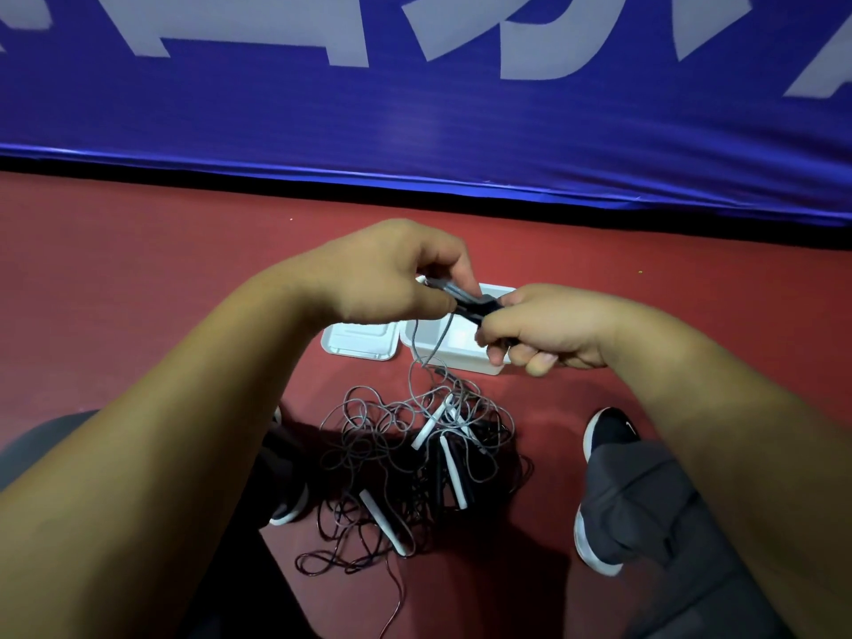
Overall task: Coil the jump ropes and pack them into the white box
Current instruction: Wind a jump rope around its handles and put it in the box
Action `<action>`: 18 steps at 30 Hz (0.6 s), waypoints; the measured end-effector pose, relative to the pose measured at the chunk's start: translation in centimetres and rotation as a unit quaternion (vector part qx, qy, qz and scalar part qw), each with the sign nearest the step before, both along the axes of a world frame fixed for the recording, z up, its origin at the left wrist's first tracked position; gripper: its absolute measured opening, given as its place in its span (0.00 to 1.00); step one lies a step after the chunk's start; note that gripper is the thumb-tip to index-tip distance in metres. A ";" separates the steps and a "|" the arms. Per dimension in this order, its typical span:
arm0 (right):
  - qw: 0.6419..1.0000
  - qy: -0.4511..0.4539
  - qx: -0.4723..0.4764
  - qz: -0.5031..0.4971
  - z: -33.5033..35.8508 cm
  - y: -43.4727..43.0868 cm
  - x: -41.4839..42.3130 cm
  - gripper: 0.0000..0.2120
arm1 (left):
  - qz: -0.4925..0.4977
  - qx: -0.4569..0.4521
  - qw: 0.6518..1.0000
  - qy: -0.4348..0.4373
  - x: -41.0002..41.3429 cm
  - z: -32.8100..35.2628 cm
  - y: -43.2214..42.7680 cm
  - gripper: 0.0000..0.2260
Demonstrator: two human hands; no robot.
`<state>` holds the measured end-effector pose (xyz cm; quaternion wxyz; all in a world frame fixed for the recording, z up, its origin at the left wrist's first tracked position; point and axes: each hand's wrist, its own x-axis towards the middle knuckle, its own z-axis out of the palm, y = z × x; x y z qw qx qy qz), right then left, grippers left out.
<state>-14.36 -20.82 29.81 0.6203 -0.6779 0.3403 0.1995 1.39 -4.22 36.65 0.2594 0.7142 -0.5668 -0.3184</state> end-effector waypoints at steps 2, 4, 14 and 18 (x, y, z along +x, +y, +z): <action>1.000 -0.005 -0.012 -0.019 -0.1 -0.3 0.1 0.05 | 0.001 0.012 0.999 -0.032 0.1 0.3 0.3 0.14; 0.999 -0.010 -0.031 -0.030 -0.4 -0.6 0.2 0.06 | 0.008 0.020 0.997 -0.074 0.4 0.2 0.4 0.13; 0.990 -0.085 -0.044 -0.100 -0.9 -0.6 0.8 0.04 | 0.074 0.156 0.982 -0.082 -0.9 -2.5 -0.6 0.04; 0.982 -0.132 -0.028 -0.132 -0.6 -0.7 1.0 0.11 | 0.120 0.127 0.982 0.073 -1.7 -2.9 -0.5 0.07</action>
